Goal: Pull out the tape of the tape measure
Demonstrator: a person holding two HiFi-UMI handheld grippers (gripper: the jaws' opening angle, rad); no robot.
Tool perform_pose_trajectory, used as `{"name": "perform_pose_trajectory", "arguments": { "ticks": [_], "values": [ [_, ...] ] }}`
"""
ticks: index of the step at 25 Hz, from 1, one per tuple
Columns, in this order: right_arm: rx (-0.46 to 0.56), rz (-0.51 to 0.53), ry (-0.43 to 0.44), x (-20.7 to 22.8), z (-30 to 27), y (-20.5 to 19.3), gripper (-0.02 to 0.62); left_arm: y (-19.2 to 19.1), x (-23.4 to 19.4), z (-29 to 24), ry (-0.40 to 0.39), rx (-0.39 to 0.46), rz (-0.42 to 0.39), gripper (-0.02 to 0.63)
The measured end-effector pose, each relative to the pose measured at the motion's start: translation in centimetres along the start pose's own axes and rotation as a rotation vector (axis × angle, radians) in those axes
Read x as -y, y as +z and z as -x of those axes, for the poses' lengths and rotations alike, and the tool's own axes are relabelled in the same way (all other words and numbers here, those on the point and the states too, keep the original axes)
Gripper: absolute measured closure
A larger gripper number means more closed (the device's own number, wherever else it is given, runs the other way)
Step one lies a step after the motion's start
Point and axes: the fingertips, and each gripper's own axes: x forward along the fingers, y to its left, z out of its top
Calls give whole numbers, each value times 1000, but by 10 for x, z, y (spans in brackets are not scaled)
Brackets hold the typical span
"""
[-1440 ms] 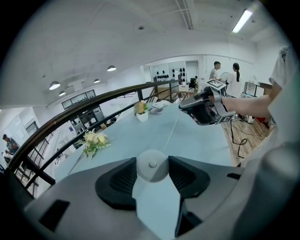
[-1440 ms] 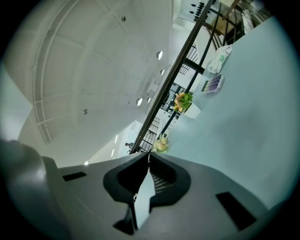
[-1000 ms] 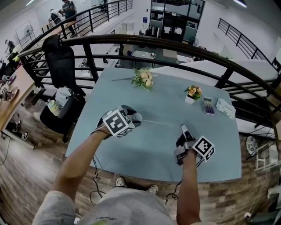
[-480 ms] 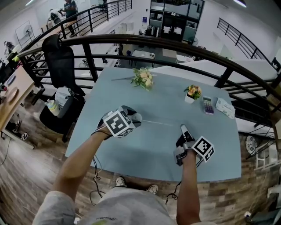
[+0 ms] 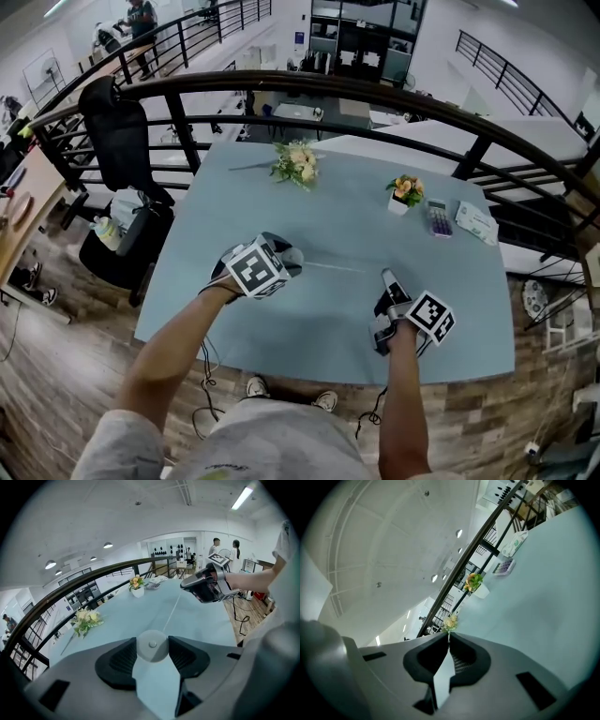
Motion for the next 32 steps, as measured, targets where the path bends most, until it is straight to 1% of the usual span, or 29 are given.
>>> {"name": "perform_pose_trajectory", "arguments": {
  "ticks": [15,32],
  "values": [
    [-48,4,-82,39,-7,-14,578,-7,10,-49,-63,-37,14,393],
    [-116,19,-139,60,-28,-35,578,-18,13,-84,-112,-61,26,393]
  ]
}}
